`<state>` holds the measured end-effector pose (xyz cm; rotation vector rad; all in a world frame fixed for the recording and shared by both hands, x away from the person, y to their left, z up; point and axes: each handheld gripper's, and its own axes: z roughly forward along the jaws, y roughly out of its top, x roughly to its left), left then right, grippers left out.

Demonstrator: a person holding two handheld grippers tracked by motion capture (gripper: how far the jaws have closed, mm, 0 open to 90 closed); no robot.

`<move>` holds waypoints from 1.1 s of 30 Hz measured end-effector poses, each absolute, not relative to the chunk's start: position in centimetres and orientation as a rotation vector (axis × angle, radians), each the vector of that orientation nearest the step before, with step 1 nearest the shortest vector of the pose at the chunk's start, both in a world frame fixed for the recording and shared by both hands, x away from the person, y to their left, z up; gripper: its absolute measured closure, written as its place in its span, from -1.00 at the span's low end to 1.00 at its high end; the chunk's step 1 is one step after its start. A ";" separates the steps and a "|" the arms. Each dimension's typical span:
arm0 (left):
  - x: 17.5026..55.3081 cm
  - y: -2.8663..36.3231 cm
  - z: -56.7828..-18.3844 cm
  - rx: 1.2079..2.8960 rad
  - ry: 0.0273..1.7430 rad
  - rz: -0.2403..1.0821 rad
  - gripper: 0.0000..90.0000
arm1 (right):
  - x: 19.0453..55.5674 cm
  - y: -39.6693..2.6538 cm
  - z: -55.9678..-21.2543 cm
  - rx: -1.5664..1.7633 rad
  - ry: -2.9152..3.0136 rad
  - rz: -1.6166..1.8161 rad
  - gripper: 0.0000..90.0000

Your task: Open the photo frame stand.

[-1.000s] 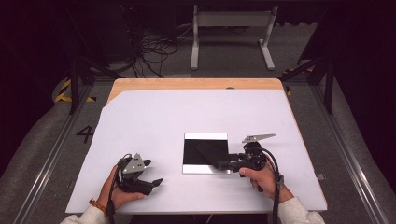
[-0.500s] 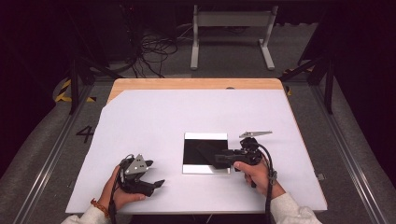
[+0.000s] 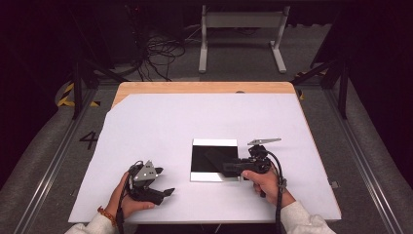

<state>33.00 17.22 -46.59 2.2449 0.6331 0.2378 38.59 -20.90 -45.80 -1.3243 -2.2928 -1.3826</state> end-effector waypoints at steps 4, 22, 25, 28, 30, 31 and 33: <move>33.2 16.8 -46.6 2.247 0.622 0.237 -0.60 | 38.4 -21.3 -45.6 -1.323 -2.291 -1.364 0.10; 36.0 13.9 -46.5 2.172 0.679 0.116 -0.63 | 37.9 -22.2 -45.9 -1.278 -2.291 -1.364 0.24; 36.5 13.3 -46.5 2.167 0.680 0.099 -0.64 | 37.8 -22.2 -45.8 -1.271 -2.300 -1.364 0.25; 37.3 12.2 -46.6 2.166 0.690 0.074 -0.66 | 37.7 -22.2 -45.7 -1.252 -2.319 -1.370 0.27; 37.7 11.6 -46.7 2.178 0.712 0.078 -0.66 | 37.6 -22.2 -45.6 -1.236 -2.339 -1.379 0.28; 38.0 11.4 -46.8 2.183 0.715 0.067 -0.67 | 37.5 -22.2 -45.6 -1.232 -2.345 -1.382 0.28; 38.3 11.1 -46.7 2.176 0.719 0.056 -0.67 | 37.4 -22.2 -45.5 -1.228 -2.359 -1.381 0.28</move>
